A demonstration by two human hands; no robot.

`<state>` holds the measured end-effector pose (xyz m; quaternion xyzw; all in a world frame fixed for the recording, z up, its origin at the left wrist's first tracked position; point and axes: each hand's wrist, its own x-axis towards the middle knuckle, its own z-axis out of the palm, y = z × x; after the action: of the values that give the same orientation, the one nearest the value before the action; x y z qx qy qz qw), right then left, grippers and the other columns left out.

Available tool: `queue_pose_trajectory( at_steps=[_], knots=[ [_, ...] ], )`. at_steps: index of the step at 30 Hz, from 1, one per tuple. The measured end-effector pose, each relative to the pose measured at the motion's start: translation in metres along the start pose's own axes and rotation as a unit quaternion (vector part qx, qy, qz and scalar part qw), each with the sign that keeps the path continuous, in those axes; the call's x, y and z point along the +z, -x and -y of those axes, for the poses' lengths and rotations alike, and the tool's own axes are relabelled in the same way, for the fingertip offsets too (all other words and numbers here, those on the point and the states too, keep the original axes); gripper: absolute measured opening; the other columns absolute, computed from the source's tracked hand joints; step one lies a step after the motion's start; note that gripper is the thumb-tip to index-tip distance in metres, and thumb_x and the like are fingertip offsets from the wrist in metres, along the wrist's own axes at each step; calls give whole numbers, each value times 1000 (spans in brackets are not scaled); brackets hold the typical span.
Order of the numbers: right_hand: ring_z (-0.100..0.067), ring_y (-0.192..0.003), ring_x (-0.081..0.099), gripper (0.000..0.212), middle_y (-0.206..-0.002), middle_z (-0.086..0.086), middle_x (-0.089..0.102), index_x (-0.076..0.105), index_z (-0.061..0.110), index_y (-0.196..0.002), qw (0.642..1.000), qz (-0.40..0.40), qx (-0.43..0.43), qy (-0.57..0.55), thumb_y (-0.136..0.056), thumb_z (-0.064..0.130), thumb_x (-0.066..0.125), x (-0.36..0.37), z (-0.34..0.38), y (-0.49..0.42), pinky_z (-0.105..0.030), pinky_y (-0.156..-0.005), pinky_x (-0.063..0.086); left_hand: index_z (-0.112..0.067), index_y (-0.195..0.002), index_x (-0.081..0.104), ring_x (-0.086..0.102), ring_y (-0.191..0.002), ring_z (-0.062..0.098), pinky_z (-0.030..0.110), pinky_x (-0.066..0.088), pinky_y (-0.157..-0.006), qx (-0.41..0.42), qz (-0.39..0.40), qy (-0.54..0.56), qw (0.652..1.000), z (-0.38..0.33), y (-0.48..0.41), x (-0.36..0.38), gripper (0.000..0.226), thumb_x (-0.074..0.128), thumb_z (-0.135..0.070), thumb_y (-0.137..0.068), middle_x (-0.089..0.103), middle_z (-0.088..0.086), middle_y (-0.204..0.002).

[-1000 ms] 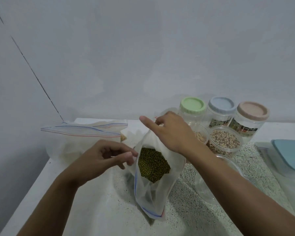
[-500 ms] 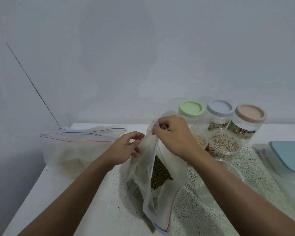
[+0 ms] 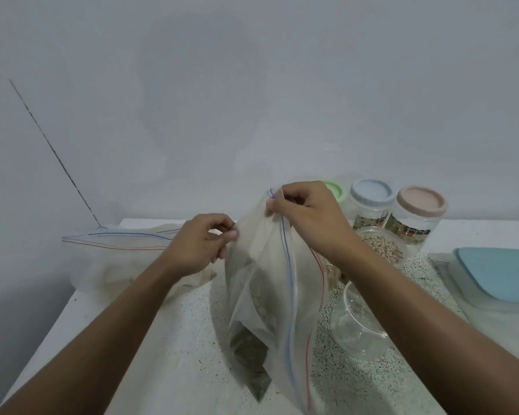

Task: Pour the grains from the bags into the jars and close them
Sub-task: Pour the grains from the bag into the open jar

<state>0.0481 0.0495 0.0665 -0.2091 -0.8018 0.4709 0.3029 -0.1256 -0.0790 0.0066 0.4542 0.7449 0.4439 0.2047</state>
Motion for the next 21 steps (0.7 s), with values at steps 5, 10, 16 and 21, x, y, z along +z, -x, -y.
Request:
queue_pose_trajectory(
  at_steps=[5, 10, 16, 21],
  knots=[
    [-35, -61, 52, 21, -71, -29, 63, 74, 4, -67, 999, -1, -28, -41, -82, 15, 62, -11, 19, 1, -36, -64, 42, -10, -88, 73, 48, -49, 10, 23, 41, -52, 42, -6, 32, 999, -25, 9, -24, 6, 71, -9, -94, 67, -2, -67],
    [-18, -60, 56, 24, -72, -20, 70, 70, -9, -71, 995, 7, -41, -94, -90, 1, 59, -20, 34, 1, -27, -60, 48, -11, -90, 74, 40, -53, 10, 14, 33, -53, 75, -16, 20, 997, -43, 15, -44, 4, 71, -10, -92, 63, -14, -57],
    [-16, -62, 58, 31, -77, -27, 67, 65, -11, -71, 995, -3, -54, -88, -85, 11, 80, -27, 31, -9, -25, -63, 50, -19, -88, 76, 59, -69, 18, 15, 42, -66, 107, -43, -13, 993, -47, 15, -54, 7, 74, -13, -91, 76, -3, -80],
    [-14, -63, 59, 29, -78, -22, 69, 65, -16, -78, 994, 5, -58, -89, -87, 8, 79, -22, 18, -12, -21, -64, 52, -27, -87, 76, 61, -79, 29, 33, 44, -76, 88, -28, -5, 996, -27, 9, -47, 10, 72, -20, -93, 72, -8, -80]
  ],
)
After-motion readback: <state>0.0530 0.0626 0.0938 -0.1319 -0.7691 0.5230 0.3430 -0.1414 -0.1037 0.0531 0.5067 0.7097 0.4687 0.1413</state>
